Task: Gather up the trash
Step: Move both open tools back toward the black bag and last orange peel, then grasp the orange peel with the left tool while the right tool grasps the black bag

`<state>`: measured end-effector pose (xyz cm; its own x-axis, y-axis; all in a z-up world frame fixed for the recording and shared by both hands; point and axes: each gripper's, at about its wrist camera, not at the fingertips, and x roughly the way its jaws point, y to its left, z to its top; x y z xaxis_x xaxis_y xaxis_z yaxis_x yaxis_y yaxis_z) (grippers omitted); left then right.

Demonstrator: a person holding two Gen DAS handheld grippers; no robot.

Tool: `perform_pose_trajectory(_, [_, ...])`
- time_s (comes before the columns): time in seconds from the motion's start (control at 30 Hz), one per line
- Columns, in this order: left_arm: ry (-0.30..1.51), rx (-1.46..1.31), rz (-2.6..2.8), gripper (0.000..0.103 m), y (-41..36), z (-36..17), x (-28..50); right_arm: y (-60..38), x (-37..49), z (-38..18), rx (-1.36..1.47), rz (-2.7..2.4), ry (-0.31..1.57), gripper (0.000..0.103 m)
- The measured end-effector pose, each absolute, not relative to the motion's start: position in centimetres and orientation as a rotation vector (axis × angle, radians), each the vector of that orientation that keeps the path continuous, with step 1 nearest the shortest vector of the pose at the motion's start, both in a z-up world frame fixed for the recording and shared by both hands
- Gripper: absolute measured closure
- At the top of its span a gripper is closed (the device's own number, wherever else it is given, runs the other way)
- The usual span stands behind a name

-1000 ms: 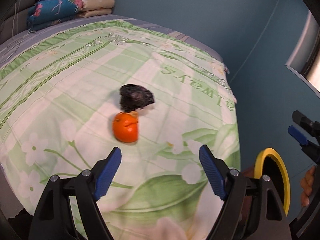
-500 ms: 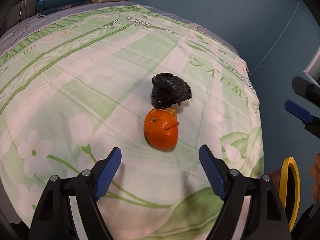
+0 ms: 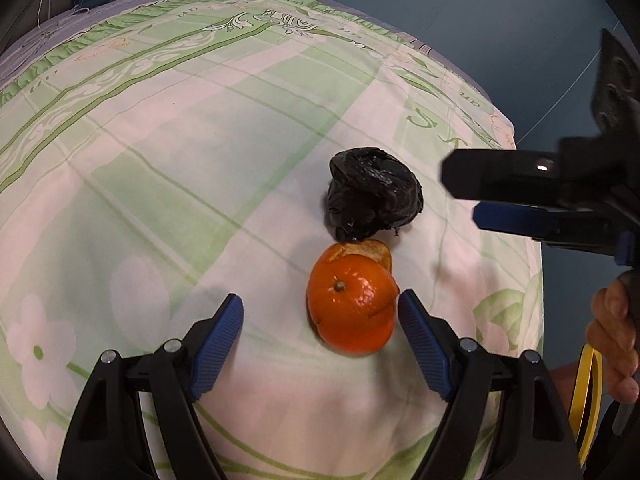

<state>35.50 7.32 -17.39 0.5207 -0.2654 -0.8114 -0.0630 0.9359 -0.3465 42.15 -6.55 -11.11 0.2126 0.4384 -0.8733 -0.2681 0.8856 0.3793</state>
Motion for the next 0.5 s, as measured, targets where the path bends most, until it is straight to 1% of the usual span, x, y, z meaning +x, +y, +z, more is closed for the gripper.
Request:
perform_pose_trajectory(0.13, [1.020,-0.335,-0.136,0.027,7.2,-17.6,36.0,-5.4,43.6,-12.4,0.145,0.488,1.296,0.031])
perform_pose_trajectory(0.3, [1.015,-0.336,-0.155,0.034,7.1,-17.8,36.6,-4.6,45.5,-14.1,0.157,0.471,1.331,0.032])
perform_pose_trajectory(0.4, [1.013,-0.333,-0.175,0.040,6.8,-17.8,36.8,-4.4,46.5,-14.9,0.149,0.453,1.361,0.033])
perform_pose_trajectory(0.5, [1.010,-0.326,-0.198,0.050,6.5,-17.9,36.8,-4.2,47.1,-15.6,0.143,0.441,1.378,0.038])
